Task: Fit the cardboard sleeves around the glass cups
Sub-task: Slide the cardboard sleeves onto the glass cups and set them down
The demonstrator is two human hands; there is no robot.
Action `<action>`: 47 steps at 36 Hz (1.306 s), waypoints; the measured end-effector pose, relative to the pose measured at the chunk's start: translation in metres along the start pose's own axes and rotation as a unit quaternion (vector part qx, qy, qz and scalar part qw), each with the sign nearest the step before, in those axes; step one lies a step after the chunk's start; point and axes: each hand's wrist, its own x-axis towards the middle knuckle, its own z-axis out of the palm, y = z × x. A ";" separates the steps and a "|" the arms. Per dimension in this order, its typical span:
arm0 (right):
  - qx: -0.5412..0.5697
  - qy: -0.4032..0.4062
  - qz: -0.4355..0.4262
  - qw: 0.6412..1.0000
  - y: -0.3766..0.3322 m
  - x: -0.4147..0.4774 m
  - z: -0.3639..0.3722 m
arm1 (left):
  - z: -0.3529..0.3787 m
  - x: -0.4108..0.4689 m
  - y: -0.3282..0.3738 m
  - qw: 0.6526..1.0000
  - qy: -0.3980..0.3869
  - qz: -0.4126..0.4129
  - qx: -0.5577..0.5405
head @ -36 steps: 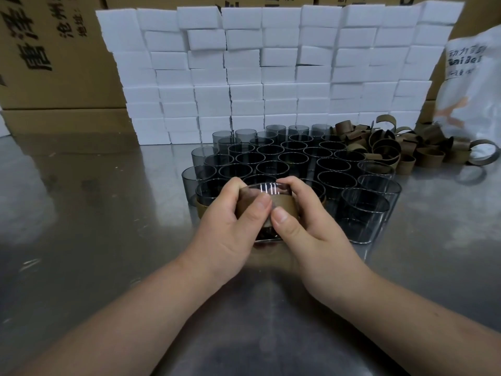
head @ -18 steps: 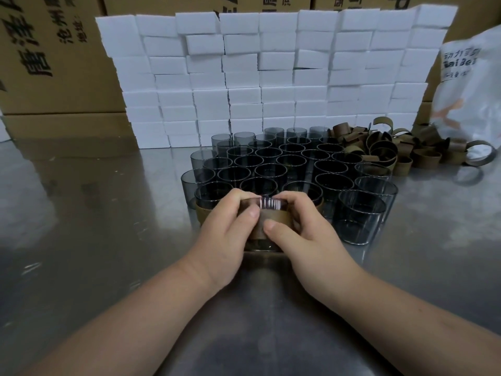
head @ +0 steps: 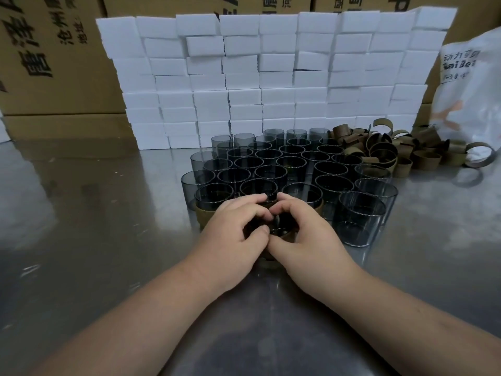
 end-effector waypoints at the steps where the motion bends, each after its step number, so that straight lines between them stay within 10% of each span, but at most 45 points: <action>1: -0.008 0.003 -0.001 1.000 0.000 0.000 0.001 | 0.000 0.000 0.000 1.000 0.005 -0.003 0.003; 36: -0.098 0.114 0.033 0.988 0.002 0.000 -0.008 | 0.004 -0.001 -0.006 0.996 0.006 -0.067 -0.053; 47: -0.071 0.094 0.022 0.993 -0.007 -0.004 -0.006 | 0.005 -0.003 -0.006 0.982 -0.174 -0.017 -0.066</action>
